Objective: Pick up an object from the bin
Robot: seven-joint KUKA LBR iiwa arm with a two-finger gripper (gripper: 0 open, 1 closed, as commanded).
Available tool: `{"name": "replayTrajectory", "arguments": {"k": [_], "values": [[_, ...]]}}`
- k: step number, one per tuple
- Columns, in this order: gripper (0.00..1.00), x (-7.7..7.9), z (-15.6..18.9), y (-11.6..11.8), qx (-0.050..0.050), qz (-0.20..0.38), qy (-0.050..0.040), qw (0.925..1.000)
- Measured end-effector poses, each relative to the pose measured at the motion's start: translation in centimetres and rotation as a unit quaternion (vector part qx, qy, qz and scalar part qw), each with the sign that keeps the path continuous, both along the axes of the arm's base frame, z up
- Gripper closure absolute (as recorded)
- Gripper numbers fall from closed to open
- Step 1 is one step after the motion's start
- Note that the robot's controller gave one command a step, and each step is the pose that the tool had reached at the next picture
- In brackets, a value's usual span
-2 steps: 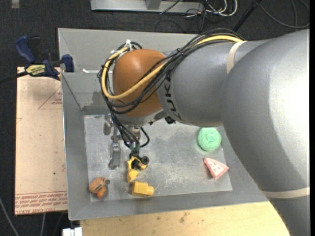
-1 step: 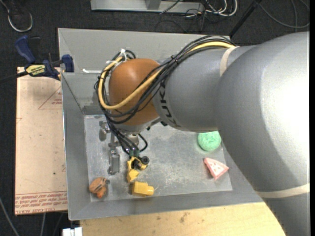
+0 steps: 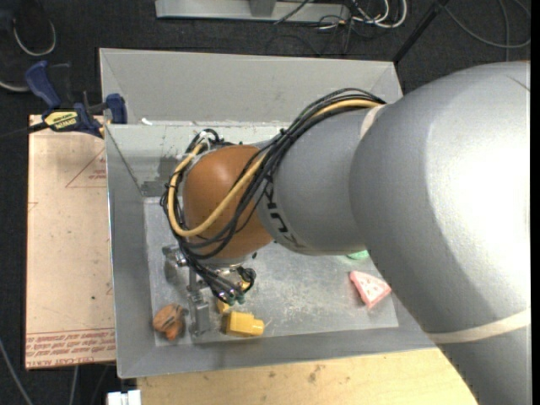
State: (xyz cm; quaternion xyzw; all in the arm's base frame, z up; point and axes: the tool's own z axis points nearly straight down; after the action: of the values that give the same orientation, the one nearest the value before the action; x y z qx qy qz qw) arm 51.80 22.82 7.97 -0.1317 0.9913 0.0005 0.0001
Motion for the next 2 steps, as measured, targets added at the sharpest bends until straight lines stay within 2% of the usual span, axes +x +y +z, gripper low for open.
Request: {"name": "replayTrajectory", "arguments": {"k": [1, 2], "values": [[0.00, -0.71, -0.55, 0.06, 0.000, 0.001, 0.0010, 1.0000], [0.00, -1.19, -0.43, -0.76, 0.000, 0.093, 0.0005, 0.9957]]}}
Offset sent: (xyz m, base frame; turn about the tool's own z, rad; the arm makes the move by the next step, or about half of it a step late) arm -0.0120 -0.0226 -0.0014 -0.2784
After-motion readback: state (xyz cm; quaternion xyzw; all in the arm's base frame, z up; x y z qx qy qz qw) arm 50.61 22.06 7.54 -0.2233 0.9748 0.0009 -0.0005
